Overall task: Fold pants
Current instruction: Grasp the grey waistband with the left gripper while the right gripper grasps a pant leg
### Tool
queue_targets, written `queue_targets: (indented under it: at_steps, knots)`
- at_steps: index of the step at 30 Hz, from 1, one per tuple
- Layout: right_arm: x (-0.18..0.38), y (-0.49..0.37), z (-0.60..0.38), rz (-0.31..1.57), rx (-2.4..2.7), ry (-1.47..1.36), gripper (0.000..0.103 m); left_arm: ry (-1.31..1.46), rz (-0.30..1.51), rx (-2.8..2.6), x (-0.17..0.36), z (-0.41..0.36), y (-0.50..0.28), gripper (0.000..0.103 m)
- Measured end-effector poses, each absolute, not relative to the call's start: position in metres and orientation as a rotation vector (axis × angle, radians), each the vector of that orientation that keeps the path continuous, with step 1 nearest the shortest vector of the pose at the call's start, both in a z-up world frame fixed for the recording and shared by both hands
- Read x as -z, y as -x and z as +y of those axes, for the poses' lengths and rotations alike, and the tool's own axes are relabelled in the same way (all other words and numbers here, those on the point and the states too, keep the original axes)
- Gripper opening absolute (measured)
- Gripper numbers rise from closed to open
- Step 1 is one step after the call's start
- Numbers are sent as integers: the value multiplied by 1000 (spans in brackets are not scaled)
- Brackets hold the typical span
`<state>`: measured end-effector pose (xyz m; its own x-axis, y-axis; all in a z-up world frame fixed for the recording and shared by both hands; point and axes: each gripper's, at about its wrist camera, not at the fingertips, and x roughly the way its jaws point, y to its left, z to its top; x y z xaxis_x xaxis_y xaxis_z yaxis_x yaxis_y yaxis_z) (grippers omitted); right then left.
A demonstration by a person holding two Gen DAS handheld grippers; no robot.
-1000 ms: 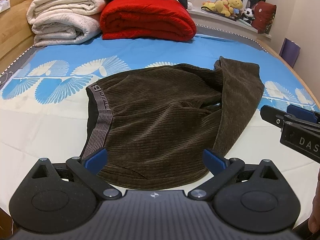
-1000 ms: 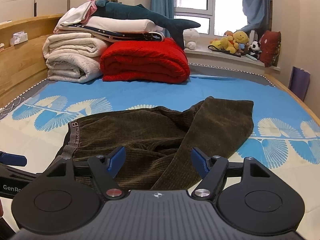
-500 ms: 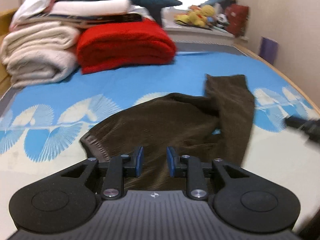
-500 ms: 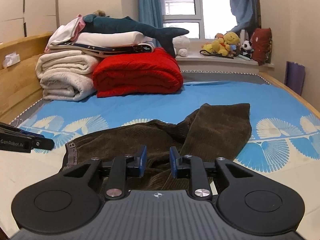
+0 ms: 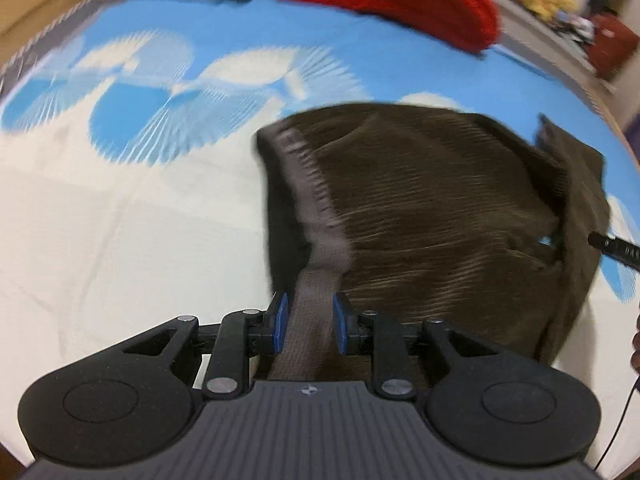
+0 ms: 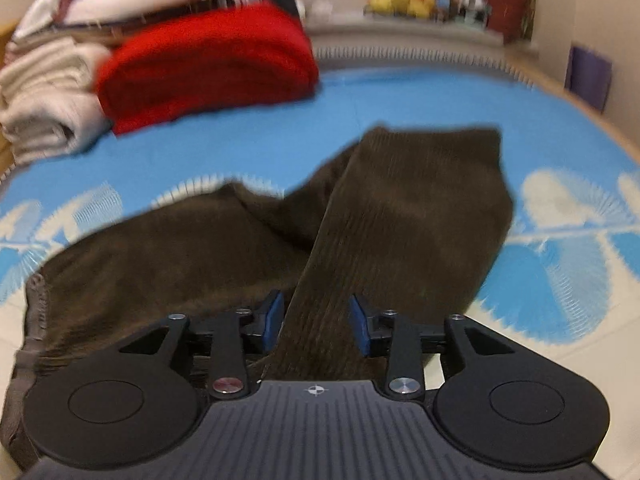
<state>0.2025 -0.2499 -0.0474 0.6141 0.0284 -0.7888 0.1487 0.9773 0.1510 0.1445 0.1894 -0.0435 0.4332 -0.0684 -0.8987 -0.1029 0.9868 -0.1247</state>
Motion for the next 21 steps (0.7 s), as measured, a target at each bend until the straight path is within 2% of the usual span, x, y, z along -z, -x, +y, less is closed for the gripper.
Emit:
queue_targets:
  at_steps: [2, 5, 7, 8, 10, 11, 12, 13, 14, 15, 18, 20, 21]
  knots:
    - [65, -218, -242, 941, 59, -188, 56, 200, 1166, -30, 57, 199, -146, 36]
    - [87, -236, -230, 980, 46, -115, 66, 231, 1252, -12, 75, 203, -151, 56]
    - [102, -243, -225, 1015, 50, -60, 66, 222, 1281, -8, 83, 200, -151, 72]
    - [108, -244, -223, 1025, 55, -32, 66, 202, 1297, -12, 87, 196, -152, 73]
    - [115, -244, -222, 1033, 74, 44, 62, 163, 1301, -4, 90, 189, -152, 75]
    - [115, -242, -224, 1030, 79, 65, 54, 148, 1307, 1, 92, 186, -154, 76]
    - [113, -241, -228, 1032, 82, 56, 37, 129, 1319, 5, 95, 183, -155, 76]
    - [109, -240, -235, 1039, 80, 28, 26, 107, 1327, 8, 98, 180, -155, 76]
    - [103, -238, -243, 1040, 81, -10, 10, 80, 1332, 11, 100, 177, -154, 76]
    - [94, -233, -252, 1027, 99, -31, 8, 47, 1340, 15, 102, 174, -151, 75]
    - [57, -211, -284, 978, 147, -73, 7, -20, 1332, 78, 109, 163, -146, 53]
    - [34, -189, -305, 948, 158, -100, 7, -43, 1298, 113, 104, 158, -139, 45]
    - [27, -175, -314, 946, 164, -89, 7, -51, 1286, 131, 101, 157, -135, 28]
